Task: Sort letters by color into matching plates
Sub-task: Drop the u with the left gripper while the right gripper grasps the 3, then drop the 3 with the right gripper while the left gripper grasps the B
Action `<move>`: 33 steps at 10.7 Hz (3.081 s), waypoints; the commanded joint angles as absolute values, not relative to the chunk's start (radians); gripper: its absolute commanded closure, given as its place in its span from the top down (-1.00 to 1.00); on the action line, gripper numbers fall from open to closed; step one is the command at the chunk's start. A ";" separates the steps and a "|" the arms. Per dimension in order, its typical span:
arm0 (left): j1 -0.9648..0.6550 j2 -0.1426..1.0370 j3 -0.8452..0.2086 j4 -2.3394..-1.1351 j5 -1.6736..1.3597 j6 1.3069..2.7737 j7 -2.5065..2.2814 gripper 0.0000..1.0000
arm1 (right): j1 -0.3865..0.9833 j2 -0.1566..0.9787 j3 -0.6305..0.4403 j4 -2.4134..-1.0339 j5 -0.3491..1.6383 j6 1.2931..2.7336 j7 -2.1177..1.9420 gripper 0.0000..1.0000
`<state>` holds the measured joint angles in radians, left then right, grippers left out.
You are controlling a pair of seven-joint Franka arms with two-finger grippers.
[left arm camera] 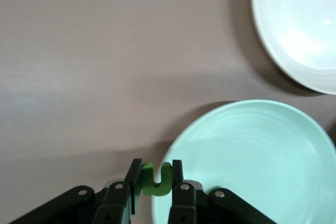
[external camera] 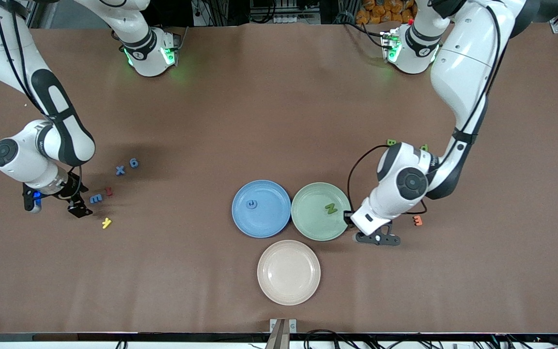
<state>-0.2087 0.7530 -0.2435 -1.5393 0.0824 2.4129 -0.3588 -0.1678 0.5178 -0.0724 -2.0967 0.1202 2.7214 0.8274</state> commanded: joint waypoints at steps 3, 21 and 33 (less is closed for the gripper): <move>-0.282 0.755 -0.244 -1.528 0.069 2.395 -0.509 -1.00 | -0.167 0.515 -0.060 -2.154 0.137 2.783 0.831 0.90; -0.091 0.315 -0.232 -2.122 0.140 2.387 -0.311 1.00 | -0.169 0.499 -0.048 -2.132 0.133 2.691 0.474 -0.66; -0.087 0.155 -0.255 -2.588 0.074 2.698 -0.376 1.00 | 0.007 0.494 -0.003 -1.873 0.110 2.471 0.361 -0.69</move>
<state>-0.0858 0.2033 -0.2474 -2.5004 0.0937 2.6378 -0.3598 -0.0851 0.4990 -0.0074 -1.9063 0.1174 2.4885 0.3800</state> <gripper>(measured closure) 0.000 0.727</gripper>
